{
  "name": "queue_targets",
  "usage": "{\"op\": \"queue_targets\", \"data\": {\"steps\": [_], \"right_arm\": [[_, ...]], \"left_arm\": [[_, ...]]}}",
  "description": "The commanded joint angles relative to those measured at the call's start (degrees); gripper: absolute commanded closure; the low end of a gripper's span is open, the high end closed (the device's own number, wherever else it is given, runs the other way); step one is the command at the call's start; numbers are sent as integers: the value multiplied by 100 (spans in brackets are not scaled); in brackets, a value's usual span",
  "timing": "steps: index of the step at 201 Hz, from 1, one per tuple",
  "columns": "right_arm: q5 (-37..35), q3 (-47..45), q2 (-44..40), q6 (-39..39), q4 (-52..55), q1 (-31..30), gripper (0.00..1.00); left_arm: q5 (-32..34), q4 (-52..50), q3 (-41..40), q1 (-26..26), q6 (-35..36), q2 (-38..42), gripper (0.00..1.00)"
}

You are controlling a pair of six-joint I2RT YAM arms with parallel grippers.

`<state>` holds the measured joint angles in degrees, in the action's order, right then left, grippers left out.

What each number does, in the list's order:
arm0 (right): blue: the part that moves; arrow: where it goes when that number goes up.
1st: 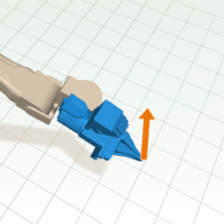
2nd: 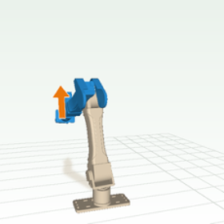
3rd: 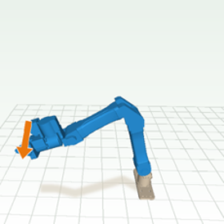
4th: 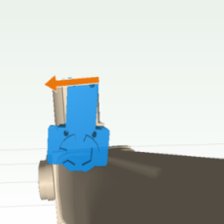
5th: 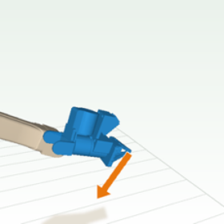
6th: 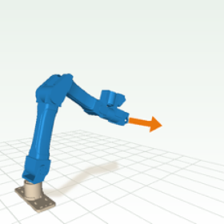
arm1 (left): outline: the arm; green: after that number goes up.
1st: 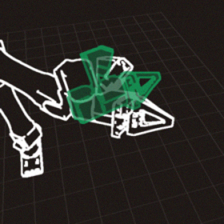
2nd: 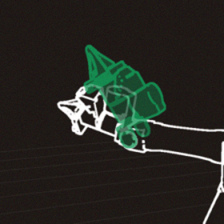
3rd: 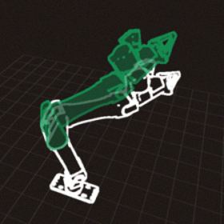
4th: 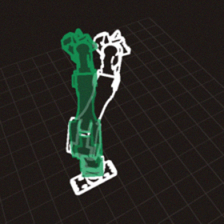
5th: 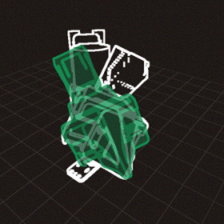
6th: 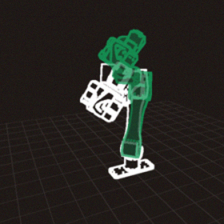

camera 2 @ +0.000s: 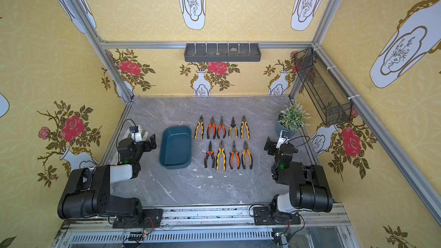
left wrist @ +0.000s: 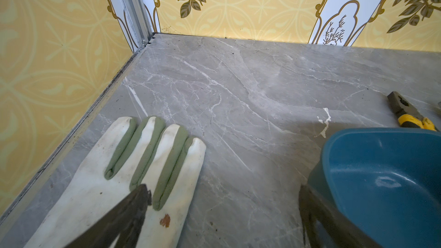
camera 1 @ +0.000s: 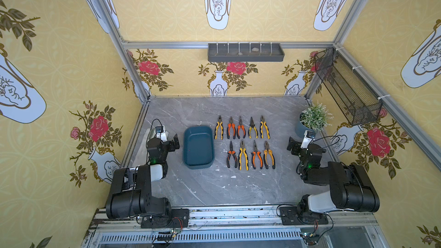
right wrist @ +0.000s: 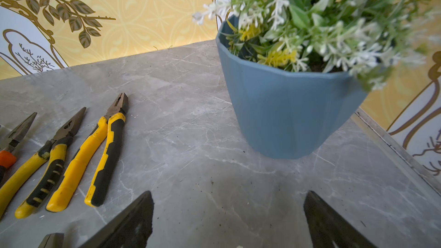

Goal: Take the pliers out of the storage box
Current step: Reset both arms

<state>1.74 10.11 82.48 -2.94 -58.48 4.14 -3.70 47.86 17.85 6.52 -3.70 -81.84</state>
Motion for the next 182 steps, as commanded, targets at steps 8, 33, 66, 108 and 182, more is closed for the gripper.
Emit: {"op": "queue_targets", "data": {"steps": [8, 33, 66, 108, 182], "right_arm": [[55, -9, -30, -27, -109, -1, 3], [51, -9, -28, -24, -116, -1, 3], [46, -9, -27, -32, -104, -1, 3], [243, 12, -14, 12, -85, 7, 3], [2015, -373, -127, 452, -659, 316, 3]], "left_arm": [[-63, 44, -19, 2, -47, 15, 1], [-73, 61, -35, 6, -44, 11, 1], [-70, 65, -21, 5, -49, 15, 1], [-72, 64, -18, 7, -44, 19, 1], [-69, 62, -19, 6, -45, 5, 1]]}}
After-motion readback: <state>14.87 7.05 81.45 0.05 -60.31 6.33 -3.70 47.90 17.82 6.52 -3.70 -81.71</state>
